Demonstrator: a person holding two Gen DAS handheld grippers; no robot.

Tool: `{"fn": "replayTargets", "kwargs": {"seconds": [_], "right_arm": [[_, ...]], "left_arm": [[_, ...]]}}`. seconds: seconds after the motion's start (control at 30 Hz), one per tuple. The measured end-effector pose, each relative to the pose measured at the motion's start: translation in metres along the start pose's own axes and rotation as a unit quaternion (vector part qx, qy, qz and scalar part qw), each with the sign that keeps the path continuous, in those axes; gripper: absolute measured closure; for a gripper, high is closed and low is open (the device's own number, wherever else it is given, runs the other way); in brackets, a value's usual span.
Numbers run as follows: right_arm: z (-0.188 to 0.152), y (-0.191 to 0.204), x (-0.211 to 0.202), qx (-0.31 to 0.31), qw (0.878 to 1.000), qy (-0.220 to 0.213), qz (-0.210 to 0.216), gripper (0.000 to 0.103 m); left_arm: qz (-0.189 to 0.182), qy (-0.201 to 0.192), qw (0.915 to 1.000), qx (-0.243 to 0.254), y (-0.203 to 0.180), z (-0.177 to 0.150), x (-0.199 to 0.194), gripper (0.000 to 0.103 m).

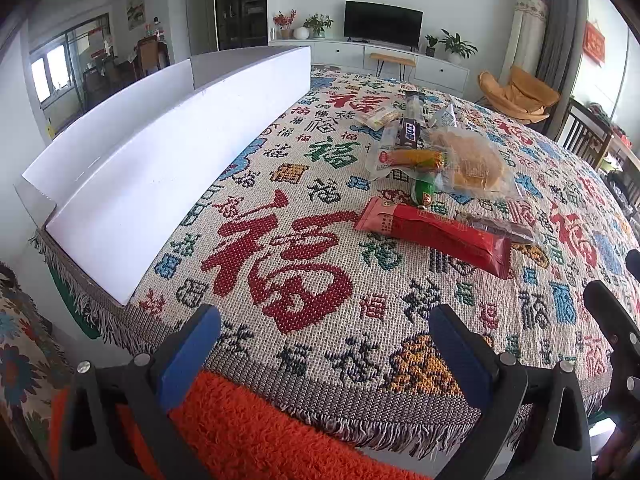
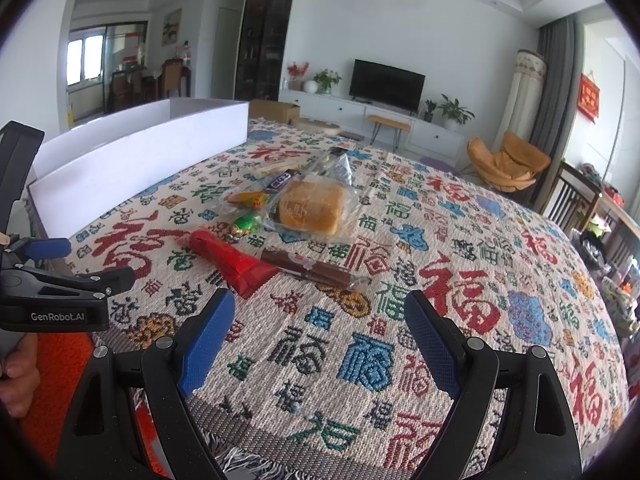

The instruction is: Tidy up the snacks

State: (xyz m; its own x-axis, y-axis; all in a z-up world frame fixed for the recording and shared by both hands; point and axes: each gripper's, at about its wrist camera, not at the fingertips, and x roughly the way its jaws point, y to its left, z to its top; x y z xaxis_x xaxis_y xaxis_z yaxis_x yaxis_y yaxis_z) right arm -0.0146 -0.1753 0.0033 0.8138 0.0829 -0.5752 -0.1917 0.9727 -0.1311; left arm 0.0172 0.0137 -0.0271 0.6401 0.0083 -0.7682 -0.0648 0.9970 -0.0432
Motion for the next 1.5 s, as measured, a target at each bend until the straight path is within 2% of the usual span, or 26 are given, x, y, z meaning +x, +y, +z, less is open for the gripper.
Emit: {"fn": "replayTargets", "kwargs": {"seconds": [1.5], "right_arm": [[-0.0011,0.0021,0.0032,-0.002,1.0,0.005,0.003,0.014]], "left_arm": [[0.0,0.002,1.0,0.001,-0.0004,-0.0006,0.0006,0.0]]}}
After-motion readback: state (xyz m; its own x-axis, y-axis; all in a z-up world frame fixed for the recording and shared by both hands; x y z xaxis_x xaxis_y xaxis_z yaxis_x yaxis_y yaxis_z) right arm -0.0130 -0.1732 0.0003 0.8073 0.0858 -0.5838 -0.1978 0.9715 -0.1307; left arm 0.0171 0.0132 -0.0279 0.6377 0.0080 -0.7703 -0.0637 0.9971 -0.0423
